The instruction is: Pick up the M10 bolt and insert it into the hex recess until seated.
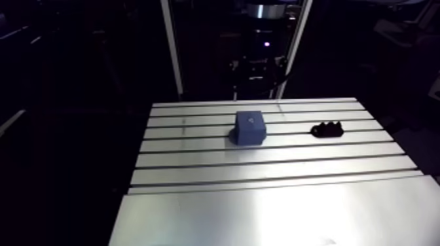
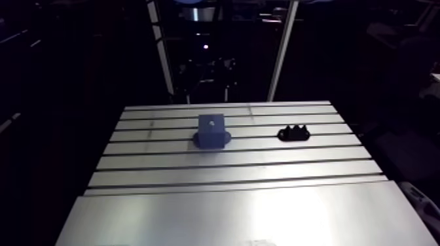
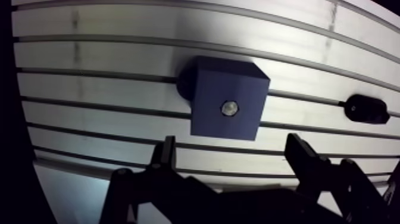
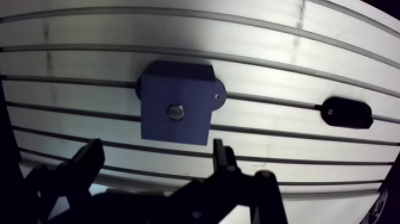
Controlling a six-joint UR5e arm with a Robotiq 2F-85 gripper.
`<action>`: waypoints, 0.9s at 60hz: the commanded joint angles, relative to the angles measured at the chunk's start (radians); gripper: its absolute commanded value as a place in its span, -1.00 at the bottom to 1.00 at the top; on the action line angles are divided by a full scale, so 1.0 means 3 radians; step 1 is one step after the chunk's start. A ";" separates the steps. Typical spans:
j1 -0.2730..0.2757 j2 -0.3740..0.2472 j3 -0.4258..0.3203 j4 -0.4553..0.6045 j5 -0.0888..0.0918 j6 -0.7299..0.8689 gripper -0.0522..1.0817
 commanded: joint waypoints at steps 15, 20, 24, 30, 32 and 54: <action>0.0004 -0.0653 -0.0623 0.1147 -0.0020 0.0379 -0.90; 0.0004 -0.0726 -0.0770 0.1369 -0.0025 0.0365 -0.90; 0.0004 -0.0744 -0.0869 0.1463 -0.0020 0.0359 -0.90; 0.0009 -0.0765 -0.0965 0.1569 -0.0025 0.0354 -0.90; 0.0010 -0.0766 -0.0990 0.1581 -0.0025 0.0354 -0.90; 0.0055 -0.0856 -0.1050 0.1649 -0.0025 0.0343 -0.90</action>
